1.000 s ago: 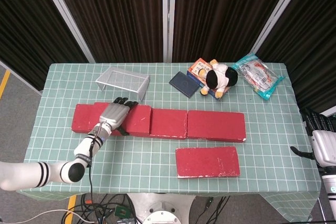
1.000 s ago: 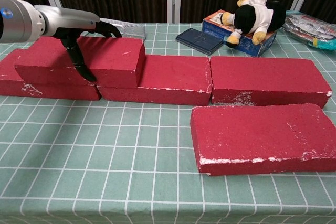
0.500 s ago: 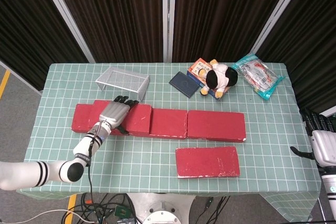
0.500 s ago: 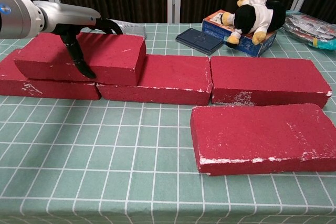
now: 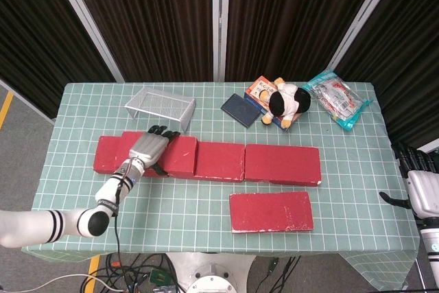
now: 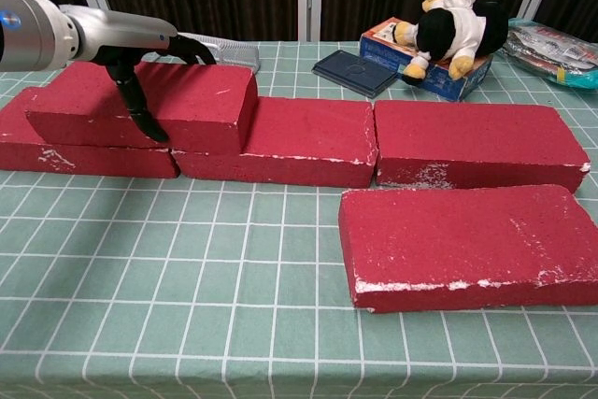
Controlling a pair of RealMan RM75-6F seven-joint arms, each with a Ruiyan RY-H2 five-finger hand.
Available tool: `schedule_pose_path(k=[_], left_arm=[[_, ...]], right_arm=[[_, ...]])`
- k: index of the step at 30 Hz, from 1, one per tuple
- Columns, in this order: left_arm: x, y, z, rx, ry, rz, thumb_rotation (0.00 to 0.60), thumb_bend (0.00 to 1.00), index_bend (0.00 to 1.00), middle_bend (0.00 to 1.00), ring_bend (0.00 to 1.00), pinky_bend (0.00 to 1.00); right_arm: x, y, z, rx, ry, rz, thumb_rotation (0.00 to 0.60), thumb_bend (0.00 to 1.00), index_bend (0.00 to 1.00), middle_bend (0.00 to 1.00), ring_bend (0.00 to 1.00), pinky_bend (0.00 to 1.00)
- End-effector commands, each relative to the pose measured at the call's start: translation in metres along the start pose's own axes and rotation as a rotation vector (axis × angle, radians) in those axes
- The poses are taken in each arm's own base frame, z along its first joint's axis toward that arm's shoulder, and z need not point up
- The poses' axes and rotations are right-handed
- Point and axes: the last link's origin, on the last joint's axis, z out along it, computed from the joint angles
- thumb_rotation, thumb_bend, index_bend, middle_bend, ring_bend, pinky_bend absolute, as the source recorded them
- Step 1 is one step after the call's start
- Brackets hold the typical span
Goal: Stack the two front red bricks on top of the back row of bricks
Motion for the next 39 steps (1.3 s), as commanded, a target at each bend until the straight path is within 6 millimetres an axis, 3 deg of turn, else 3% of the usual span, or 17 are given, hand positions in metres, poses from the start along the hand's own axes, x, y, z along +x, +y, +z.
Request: schedule_pose_path(k=[1,16,30,34,39], left_arm=[[-0.001,-0.001,0.0,0.001,-0.001,0.0,0.6,0.04,0.11,0.18,0.0,0.0],[-0.001,-0.001,-0.001,0.007,-0.014,-0.025,0.6,0.04,0.03,0.0,0.0,0.0],[0.003,0.003,-0.008,-0.012,0.004,-0.04,0.6,0.04,0.02,0.0,0.0,0.0],[0.009,0.003,-0.016,-0.008,0.013,-0.042,0.6,0.04,0.01,0.0,0.0,0.0],[0.019,-0.003,-0.044,0.008,0.051,-0.05,0.6,0.04,0.01,0.0,0.0,0.0]], right_arm=[[0.0,0.0,0.0,0.0,-0.001,0.0,0.6,0.06,0.0,0.0,0.0,0.0],[-0.001,-0.001,0.0,-0.003,-0.008,-0.005,0.6,0.06,0.0,0.0,0.0,0.0],[0.002,0.0,-0.001,-0.007,0.001,-0.006,0.6,0.06,0.0,0.0,0.0,0.0],[0.004,0.0,-0.002,-0.004,0.003,-0.01,0.6,0.06,0.0,0.0,0.0,0.0],[0.007,-0.003,-0.003,0.008,-0.001,-0.023,0.6,0.06,0.0,0.0,0.0,0.0]])
